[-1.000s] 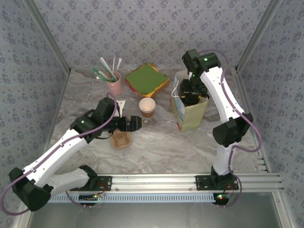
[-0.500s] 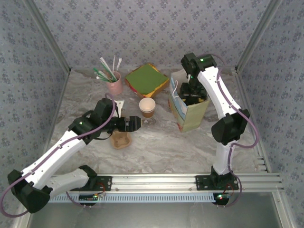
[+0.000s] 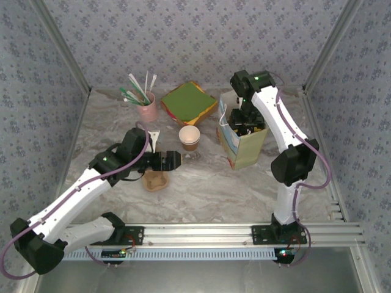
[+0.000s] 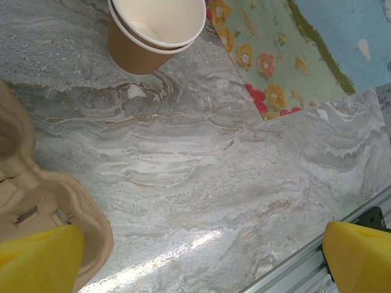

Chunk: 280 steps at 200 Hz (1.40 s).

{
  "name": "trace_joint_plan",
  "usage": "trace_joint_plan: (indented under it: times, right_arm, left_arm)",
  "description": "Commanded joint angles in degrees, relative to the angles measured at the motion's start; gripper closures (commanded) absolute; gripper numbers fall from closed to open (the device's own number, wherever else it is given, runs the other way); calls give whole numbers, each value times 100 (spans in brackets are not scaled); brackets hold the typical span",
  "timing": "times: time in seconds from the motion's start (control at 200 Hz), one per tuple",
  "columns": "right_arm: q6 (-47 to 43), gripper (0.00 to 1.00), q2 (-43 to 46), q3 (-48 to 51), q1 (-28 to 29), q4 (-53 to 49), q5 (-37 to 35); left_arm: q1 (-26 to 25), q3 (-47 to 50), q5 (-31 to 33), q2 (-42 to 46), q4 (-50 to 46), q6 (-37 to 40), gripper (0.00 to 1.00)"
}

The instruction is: Pack the takeout coffee

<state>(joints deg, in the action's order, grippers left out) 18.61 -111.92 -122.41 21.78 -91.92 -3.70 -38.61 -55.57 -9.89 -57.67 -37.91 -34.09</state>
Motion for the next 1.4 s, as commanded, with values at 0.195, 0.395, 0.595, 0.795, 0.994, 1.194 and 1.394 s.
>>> trace_joint_plan:
  times: [0.195,0.395,0.595,0.795,0.994,1.194,1.394]
  right_arm:
    - [-88,32,-25,311,194,-647,68]
    - [41,32,105,467,346,-667,452]
    - [165,32,400,868,421,-526,753]
    - [381,32,750,1263,528,-328,1204]
    - [628,32,973,1493,886,-335,1208]
    - [706,33,1031,1621,1020,-359,1034]
    - [740,32,916,1602,1021,-255,881]
  left_arm:
    - [33,46,-110,217,-60,-52,0]
    - [29,107,-141,238,-32,-100,0]
    - [29,139,-193,254,11,-164,0]
    - [32,162,-237,253,49,-223,0]
    - [29,191,-246,291,55,-281,0]
    - [18,242,-268,330,82,-337,0]
    - [-15,257,-277,339,65,-362,0]
